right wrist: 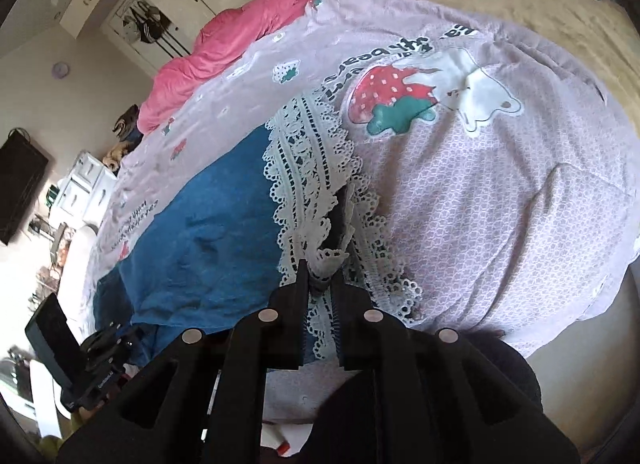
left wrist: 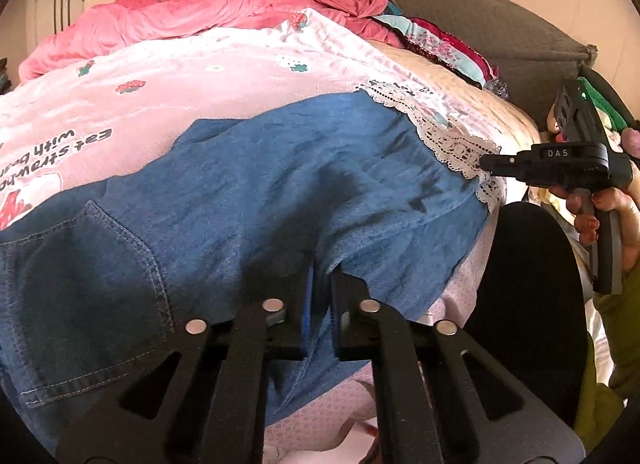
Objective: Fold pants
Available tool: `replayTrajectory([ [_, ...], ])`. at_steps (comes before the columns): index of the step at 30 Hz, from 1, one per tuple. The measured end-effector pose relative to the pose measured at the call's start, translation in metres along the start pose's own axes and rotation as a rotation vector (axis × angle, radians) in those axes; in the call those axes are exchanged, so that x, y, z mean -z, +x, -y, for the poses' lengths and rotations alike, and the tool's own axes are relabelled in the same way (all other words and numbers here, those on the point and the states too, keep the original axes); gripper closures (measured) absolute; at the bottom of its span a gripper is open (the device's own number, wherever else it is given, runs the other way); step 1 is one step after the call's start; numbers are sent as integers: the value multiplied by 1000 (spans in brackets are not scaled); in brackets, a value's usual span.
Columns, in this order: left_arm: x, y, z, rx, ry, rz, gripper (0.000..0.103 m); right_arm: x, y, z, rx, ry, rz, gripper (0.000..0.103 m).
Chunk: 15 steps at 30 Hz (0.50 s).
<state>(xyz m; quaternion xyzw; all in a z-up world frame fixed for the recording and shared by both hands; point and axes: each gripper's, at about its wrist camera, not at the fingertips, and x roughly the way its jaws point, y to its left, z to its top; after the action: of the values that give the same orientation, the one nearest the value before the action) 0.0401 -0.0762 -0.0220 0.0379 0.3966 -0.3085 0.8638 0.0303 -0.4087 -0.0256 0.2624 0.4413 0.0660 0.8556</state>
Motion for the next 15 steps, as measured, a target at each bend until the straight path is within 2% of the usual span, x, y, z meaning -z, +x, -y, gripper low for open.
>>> replayTrajectory([
  [7, 6, -23, 4, 44, 16, -7, 102, 9, -24, -3, 2, -40, 15, 94],
  [15, 19, -7, 6, 43, 21, -77, 99, 17, -13, 8, 88, -20, -50, 94],
])
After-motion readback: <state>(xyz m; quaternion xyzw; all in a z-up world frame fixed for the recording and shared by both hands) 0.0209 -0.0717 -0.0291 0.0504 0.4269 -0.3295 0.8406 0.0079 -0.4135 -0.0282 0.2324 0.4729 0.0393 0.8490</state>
